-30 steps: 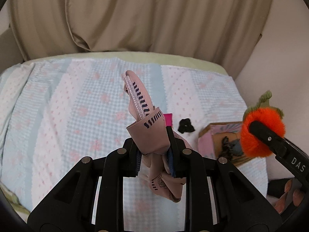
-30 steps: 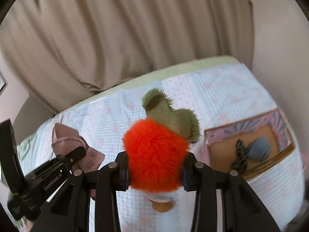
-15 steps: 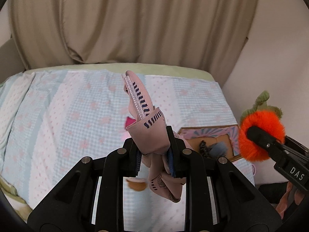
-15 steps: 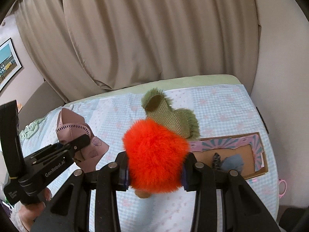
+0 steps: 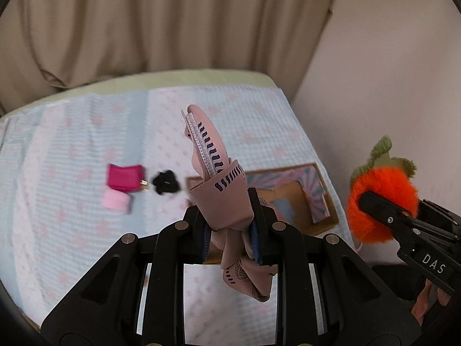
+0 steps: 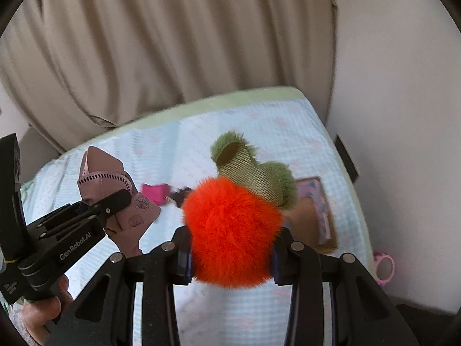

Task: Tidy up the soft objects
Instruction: 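Carry the sock and pompom into the cardboard box and release both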

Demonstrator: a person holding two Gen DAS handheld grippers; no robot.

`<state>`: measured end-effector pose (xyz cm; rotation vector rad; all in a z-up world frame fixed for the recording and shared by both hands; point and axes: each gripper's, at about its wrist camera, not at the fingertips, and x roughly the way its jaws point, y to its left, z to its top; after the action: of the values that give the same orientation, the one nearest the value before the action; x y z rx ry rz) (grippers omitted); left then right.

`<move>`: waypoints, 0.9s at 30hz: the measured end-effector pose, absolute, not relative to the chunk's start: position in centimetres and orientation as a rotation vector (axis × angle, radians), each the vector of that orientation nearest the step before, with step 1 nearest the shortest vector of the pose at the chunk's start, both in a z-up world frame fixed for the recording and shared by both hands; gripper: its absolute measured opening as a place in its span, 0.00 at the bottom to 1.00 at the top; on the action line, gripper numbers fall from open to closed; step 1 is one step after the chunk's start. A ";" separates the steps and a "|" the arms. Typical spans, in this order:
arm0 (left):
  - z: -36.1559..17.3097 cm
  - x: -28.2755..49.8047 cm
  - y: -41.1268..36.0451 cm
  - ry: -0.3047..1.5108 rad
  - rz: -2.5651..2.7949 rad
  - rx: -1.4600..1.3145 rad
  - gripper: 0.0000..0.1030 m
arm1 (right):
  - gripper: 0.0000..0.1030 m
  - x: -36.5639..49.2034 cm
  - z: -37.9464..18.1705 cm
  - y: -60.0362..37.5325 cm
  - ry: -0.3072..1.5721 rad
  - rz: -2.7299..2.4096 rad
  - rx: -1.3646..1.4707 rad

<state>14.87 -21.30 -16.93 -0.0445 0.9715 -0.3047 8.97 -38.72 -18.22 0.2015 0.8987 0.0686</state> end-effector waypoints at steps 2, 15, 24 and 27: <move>-18.5 15.7 -23.0 1.006 -0.317 -0.036 0.19 | 0.34 9.8 -19.7 -40.6 0.936 0.052 0.207; -30.1 22.1 -28.5 1.274 -0.314 -0.005 0.19 | 0.34 17.6 -28.9 -47.5 1.165 -0.003 0.267; -38.4 25.9 -28.1 1.499 -0.277 -0.008 0.19 | 0.34 23.1 -36.6 -49.5 1.341 -0.005 0.350; -40.0 26.5 -28.2 1.544 -0.269 -0.002 0.19 | 0.34 24.4 -38.7 -49.7 1.392 -0.003 0.367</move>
<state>26.54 -28.18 -39.96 -0.0019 1.5439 -0.2694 24.39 -49.70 -38.65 0.3674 1.3918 -0.0026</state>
